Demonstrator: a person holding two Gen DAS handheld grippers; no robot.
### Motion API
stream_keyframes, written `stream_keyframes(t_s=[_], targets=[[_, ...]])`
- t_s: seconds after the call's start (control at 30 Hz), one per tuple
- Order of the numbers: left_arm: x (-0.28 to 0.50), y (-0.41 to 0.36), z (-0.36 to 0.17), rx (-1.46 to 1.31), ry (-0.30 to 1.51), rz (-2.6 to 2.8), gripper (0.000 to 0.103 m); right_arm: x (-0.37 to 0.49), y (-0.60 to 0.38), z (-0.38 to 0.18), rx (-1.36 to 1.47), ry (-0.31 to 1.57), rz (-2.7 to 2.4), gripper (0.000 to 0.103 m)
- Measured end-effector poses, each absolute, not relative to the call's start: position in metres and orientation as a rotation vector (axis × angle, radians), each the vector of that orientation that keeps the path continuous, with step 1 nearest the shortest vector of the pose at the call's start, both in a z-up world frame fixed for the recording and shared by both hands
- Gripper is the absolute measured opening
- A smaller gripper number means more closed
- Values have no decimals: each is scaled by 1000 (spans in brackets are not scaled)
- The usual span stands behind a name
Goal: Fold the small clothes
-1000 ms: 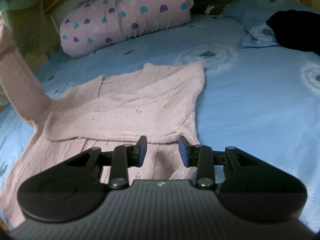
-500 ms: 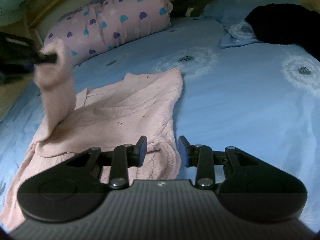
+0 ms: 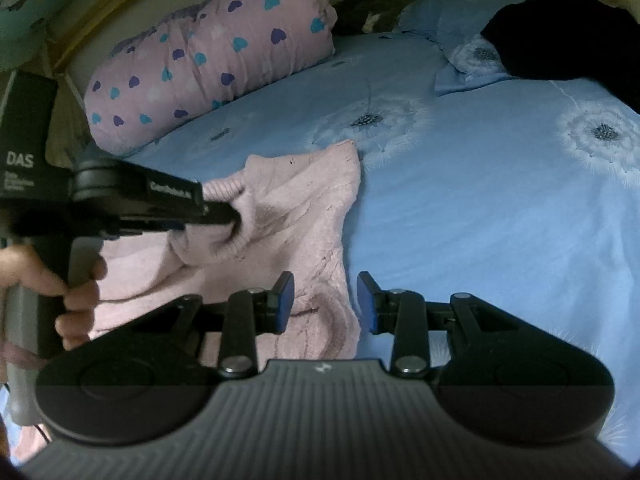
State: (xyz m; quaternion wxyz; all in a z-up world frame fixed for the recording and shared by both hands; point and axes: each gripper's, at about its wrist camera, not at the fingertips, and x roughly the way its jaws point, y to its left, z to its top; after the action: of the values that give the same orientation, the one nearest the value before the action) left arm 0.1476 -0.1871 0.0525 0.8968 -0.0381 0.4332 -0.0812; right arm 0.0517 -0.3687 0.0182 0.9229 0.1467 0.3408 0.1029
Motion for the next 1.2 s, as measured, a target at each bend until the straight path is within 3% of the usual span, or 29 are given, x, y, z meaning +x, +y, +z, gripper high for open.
stream_keyframes(t_s=[0.1, 0.3, 0.87, 1.2], targets=[[143, -186, 57, -97, 901, -200, 43, 51, -368, 17, 301, 707, 206, 37], [128, -180, 74, -67, 868, -203, 51, 53, -369, 16, 309, 713, 198, 37], [96, -63, 64, -49, 865, 48, 62, 71, -335, 34, 294, 623, 331, 38], [93, -27, 53, -66, 849, 100, 67, 119, -303, 15, 337, 762, 304, 38]])
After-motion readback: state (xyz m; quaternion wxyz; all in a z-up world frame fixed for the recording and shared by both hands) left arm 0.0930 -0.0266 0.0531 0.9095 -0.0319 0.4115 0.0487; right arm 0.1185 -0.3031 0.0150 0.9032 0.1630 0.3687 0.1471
